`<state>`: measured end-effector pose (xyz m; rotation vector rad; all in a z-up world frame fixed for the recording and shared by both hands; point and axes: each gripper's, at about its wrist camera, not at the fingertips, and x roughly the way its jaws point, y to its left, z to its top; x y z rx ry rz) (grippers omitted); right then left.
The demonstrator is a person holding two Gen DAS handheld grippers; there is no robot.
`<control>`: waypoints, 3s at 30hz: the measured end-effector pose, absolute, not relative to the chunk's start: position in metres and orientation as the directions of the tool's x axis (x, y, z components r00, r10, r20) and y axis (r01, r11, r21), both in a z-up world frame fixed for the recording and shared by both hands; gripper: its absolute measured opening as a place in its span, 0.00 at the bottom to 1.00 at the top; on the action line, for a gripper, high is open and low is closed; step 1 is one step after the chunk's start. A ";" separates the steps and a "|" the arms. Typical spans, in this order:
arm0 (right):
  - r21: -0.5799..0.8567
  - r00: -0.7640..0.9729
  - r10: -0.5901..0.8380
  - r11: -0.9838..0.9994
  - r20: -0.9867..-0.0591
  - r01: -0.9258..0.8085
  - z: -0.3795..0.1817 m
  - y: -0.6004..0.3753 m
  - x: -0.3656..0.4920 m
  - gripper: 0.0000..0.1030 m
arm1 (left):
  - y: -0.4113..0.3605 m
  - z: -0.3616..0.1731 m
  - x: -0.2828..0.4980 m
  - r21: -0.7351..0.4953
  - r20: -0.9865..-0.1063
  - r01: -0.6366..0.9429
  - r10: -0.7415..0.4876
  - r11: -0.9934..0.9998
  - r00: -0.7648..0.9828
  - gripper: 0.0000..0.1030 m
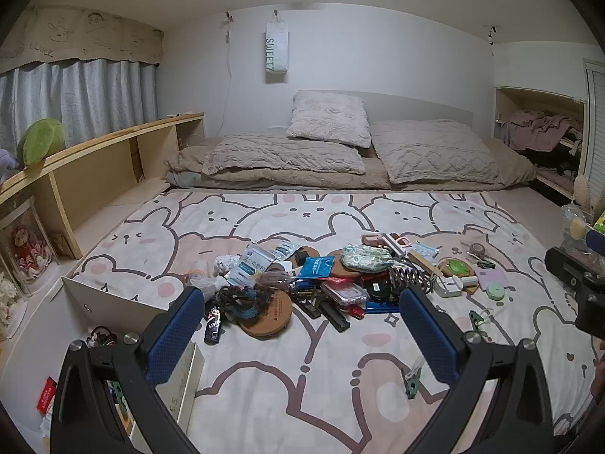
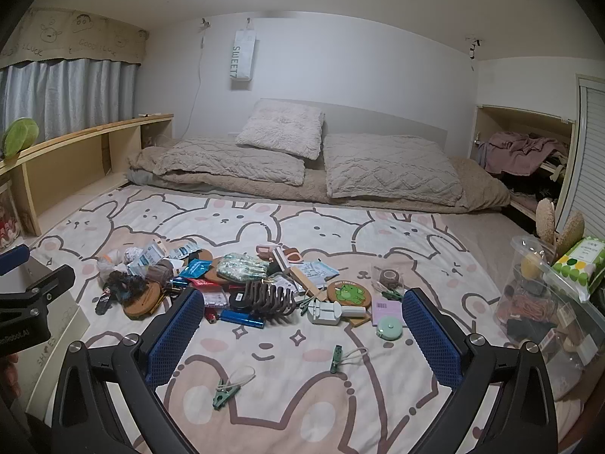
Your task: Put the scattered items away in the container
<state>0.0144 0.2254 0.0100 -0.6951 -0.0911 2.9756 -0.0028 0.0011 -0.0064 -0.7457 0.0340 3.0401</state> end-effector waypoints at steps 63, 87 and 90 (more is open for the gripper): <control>-0.075 -0.877 0.110 -0.994 -0.469 -0.085 -0.001 0.231 0.003 1.00 | 0.007 -0.016 -0.004 0.029 -0.476 -0.036 0.018 -0.999 -0.879 1.00; -0.010 -0.783 0.128 -0.988 -0.609 -0.154 -0.054 0.271 -0.033 1.00 | 0.037 -0.069 -0.039 -0.005 -0.616 -0.119 0.097 -0.993 -0.782 1.00; 0.014 -0.765 0.141 -0.981 -0.629 -0.193 -0.064 0.287 -0.036 1.00 | 0.045 -0.076 -0.041 -0.048 -0.634 -0.151 0.147 -0.987 -0.760 1.00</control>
